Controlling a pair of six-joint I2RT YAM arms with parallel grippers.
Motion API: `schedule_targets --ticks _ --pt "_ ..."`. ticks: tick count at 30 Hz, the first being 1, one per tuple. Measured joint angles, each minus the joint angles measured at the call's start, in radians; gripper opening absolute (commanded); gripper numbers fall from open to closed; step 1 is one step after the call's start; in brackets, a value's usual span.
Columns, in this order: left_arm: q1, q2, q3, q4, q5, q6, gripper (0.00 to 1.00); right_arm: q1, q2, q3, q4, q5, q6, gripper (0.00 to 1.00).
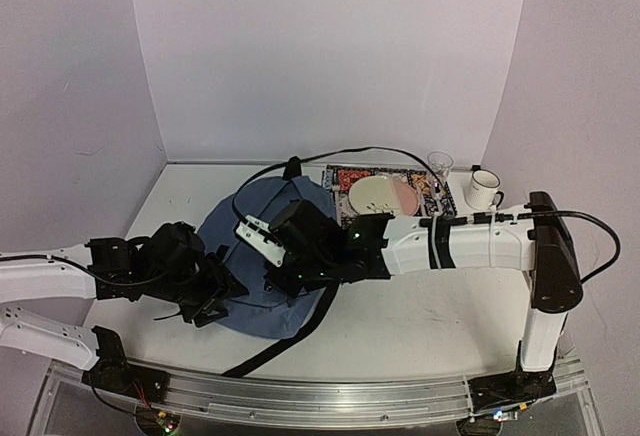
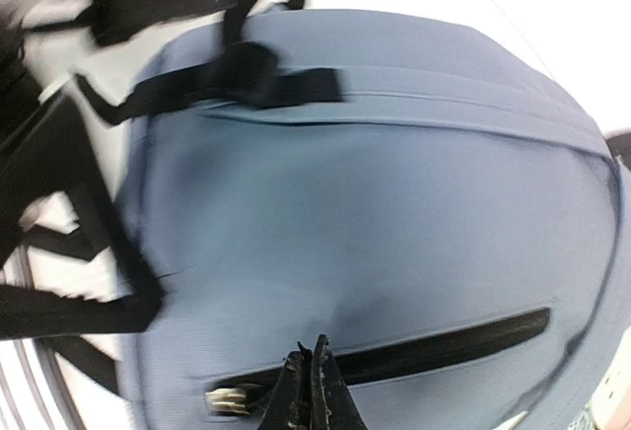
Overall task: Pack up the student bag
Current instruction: Pick up the pocket on the back of the student bag, then hold the pocket on the back of the student bag, then zip the pocket on the back of the student bag.
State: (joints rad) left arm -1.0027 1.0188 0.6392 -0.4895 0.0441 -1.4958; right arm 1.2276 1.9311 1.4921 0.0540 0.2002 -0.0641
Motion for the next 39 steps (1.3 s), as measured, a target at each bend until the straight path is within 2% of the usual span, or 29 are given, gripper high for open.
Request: schedule_targets --ticks 7,10,13,17,19,27,39 --pt "0.0 0.025 -0.087 0.171 0.0 -0.078 0.66 -0.012 -0.001 -0.007 0.019 -0.059 0.088 0.0" --pt "0.0 0.039 -0.111 0.227 -0.007 -0.108 0.62 -0.012 -0.001 -0.013 0.03 -0.084 0.105 0.0" --pt "-0.001 0.058 -0.115 0.261 -0.014 -0.133 0.49 -0.012 -0.001 -0.014 0.036 -0.108 0.114 0.0" --pt "-0.005 0.071 -0.145 0.325 -0.028 -0.155 0.13 -0.012 -0.001 -0.014 0.044 -0.133 0.121 0.0" --pt "-0.007 0.071 -0.161 0.345 -0.036 -0.165 0.01 -0.015 -0.001 -0.014 0.045 -0.139 0.123 0.0" --pt "-0.006 -0.002 -0.222 0.387 -0.049 -0.187 0.0 -0.083 -0.001 -0.016 0.044 -0.153 0.125 0.0" --pt "-0.005 -0.193 -0.249 0.219 -0.042 -0.186 0.0 -0.327 0.016 0.002 0.06 -0.165 0.135 0.0"
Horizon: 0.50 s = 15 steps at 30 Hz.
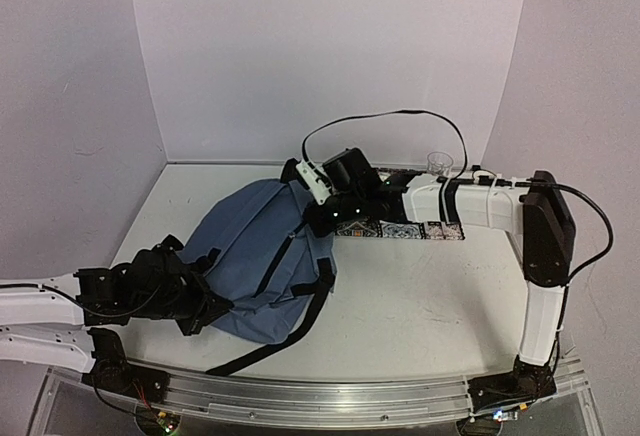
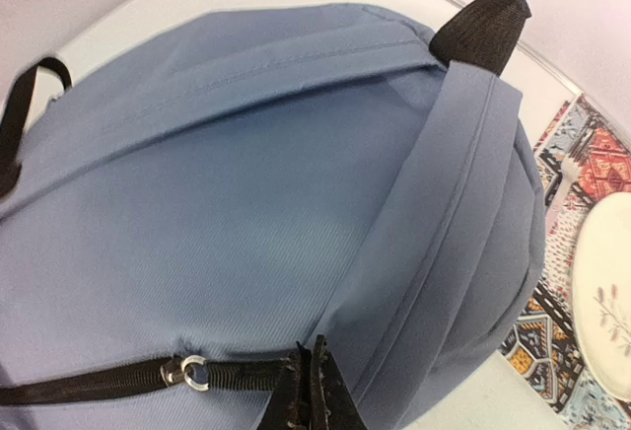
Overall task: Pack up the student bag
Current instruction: Zip the pocket on the back of the student bag.
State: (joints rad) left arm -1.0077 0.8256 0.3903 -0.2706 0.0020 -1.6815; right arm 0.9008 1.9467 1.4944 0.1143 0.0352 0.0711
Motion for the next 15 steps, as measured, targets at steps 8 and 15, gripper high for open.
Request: schedule_targets --ticks 8,15 --pt "0.003 -0.06 0.0 -0.044 -0.012 0.012 0.11 -0.043 0.08 0.088 -0.002 -0.137 0.023 0.0" --pt "-0.002 -0.087 0.022 -0.152 -0.093 0.08 0.51 -0.081 0.079 0.092 0.005 -0.186 0.042 0.53"
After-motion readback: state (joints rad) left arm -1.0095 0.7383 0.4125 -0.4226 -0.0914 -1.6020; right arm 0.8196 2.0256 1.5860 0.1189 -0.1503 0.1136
